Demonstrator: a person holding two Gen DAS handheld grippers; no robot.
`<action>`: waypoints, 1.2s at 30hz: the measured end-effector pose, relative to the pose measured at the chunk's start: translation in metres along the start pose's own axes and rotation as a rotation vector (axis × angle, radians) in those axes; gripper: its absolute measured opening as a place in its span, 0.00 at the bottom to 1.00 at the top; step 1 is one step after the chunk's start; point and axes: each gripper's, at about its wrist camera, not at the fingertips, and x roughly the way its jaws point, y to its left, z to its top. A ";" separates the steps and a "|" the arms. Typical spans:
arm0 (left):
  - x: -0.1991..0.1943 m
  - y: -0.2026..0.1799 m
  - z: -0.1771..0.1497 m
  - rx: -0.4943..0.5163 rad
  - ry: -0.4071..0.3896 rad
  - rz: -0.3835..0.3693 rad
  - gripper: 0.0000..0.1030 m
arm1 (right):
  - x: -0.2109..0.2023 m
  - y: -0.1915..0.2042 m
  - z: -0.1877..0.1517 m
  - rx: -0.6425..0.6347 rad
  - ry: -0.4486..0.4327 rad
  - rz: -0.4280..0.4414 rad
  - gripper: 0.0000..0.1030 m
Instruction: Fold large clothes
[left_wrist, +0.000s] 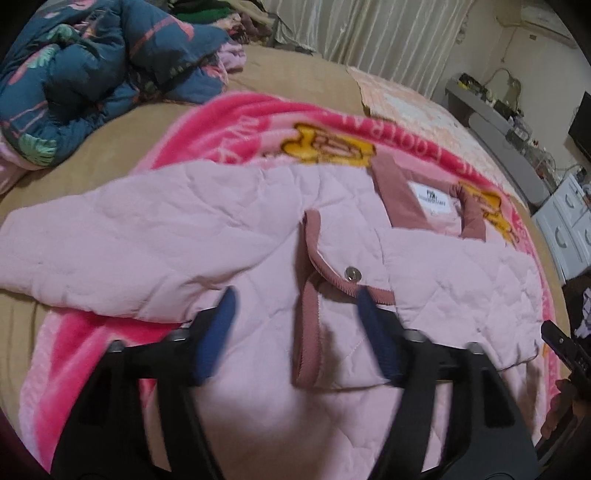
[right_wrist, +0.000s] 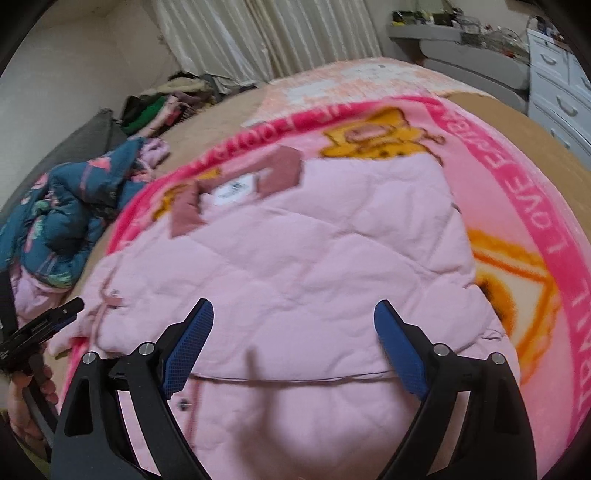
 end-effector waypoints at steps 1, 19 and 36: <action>-0.005 0.000 0.001 -0.001 -0.010 0.004 0.74 | -0.003 0.004 0.000 -0.009 -0.006 0.010 0.85; -0.063 0.047 0.003 -0.045 -0.123 0.127 0.91 | -0.030 0.106 0.001 -0.163 -0.071 0.113 0.96; -0.090 0.141 0.006 -0.252 -0.157 0.235 0.91 | -0.016 0.231 -0.012 -0.324 -0.050 0.238 0.96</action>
